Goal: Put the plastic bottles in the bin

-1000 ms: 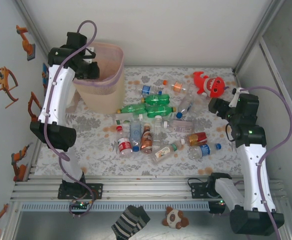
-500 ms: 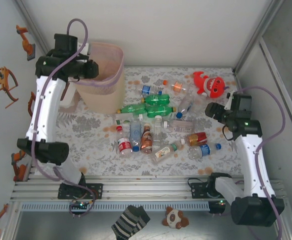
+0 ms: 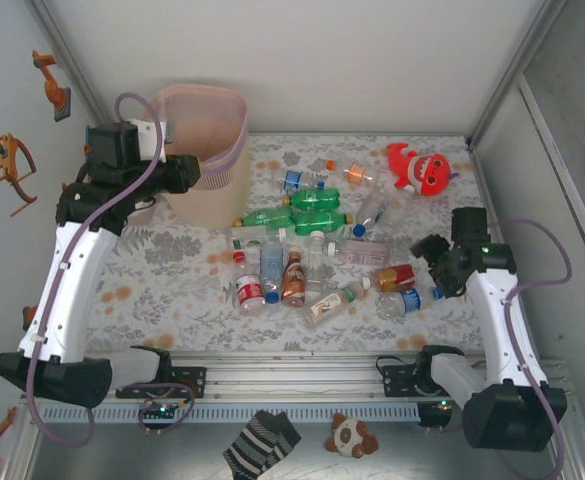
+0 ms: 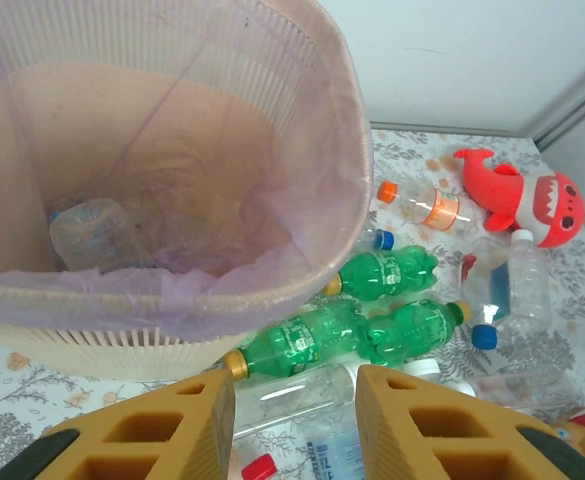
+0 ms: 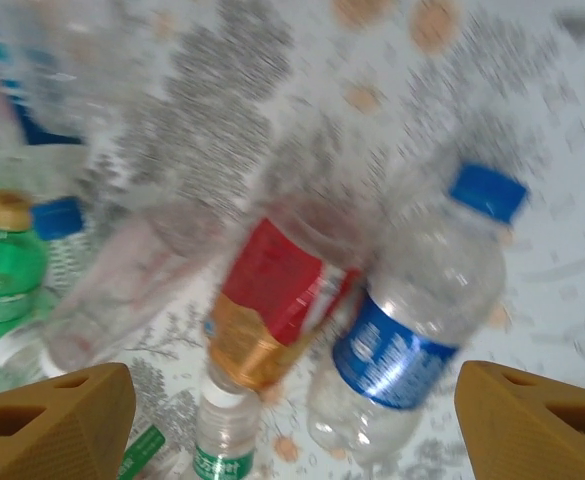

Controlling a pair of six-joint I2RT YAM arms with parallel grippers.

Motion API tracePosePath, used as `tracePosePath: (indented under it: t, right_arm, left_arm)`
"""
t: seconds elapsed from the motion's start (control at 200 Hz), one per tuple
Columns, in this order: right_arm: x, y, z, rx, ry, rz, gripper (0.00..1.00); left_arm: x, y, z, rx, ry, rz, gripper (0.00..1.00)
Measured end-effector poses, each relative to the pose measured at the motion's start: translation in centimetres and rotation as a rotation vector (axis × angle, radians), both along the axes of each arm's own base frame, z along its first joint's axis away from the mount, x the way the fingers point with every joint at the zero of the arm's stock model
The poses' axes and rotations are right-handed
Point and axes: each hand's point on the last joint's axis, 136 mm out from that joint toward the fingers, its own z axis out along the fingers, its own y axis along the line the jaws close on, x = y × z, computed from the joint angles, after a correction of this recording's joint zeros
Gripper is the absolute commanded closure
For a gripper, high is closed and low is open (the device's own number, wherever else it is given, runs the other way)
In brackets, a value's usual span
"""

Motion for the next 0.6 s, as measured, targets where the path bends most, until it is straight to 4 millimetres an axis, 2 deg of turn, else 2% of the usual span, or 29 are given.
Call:
tracePosePath:
  t: [0.145,0.27,0.396,0.601]
  right_arm:
    - [-2.8,0.7,-3.6,0.073,0.15,-0.096,0.27]
    - [-4.2,1.0,-5.5,0.102,0.238,-0.143,0.31]
    - [-4.4,1.1,-6.3,0.11,0.277,-0.163,0.33]
    - [-3.6,1.1,-7.2,0.118,0.291,-0.18,0.38]
  left_arm:
    - [-0.7,0.1,-0.8,-0.019,0.002,0.008,0.63]
    - [-1.3,-0.1,-1.6,-0.035,0.012,0.01,0.63]
    - [-1.9,-0.3,-1.7,-0.05,0.016,0.01,0.63]
    - [-2.0,-0.7,-1.3,-0.066,0.002,0.006,0.63]
